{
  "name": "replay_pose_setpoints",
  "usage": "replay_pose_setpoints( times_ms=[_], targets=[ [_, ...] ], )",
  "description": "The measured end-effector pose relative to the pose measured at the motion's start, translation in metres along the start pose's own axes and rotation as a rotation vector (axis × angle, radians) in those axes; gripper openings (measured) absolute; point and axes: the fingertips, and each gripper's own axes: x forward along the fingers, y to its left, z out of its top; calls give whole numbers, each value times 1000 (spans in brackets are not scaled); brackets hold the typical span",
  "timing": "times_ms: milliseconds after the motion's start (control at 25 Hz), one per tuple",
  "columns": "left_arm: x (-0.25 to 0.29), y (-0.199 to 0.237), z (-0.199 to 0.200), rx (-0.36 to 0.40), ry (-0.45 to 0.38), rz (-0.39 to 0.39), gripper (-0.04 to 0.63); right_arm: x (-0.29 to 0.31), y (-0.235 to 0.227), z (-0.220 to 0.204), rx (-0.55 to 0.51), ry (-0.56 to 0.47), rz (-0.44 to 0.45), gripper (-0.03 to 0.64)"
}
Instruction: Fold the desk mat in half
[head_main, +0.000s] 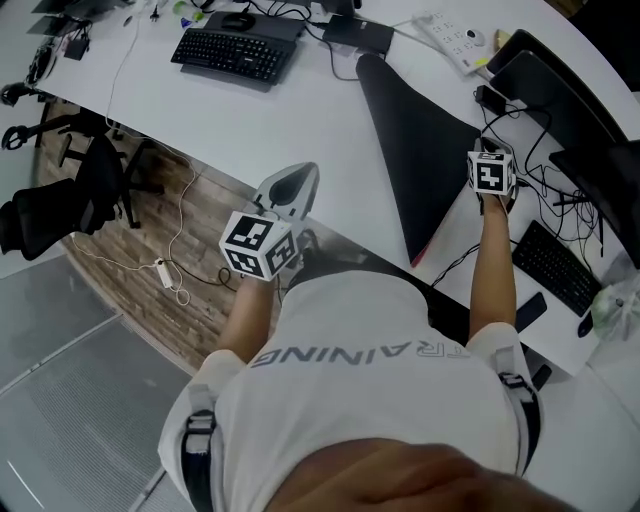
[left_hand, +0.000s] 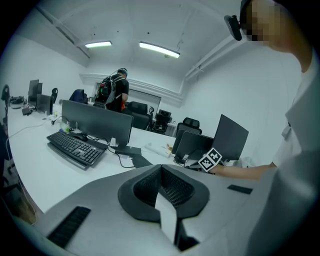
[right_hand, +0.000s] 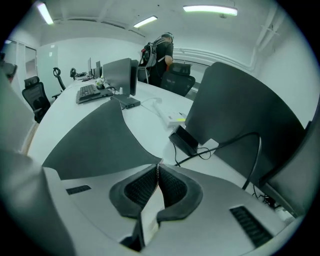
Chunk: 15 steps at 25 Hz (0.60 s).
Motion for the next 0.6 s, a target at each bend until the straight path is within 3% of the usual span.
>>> replay_pose_setpoints(
  times_ms=[400,600],
  targets=[
    [-4,-4,1,16,-4,-6,28,17,-15,-23,-39,130,-82,41],
    [-12,0,-3,10,-3,-1,28,4,-15,-15,-52,99,-109,152]
  ],
)
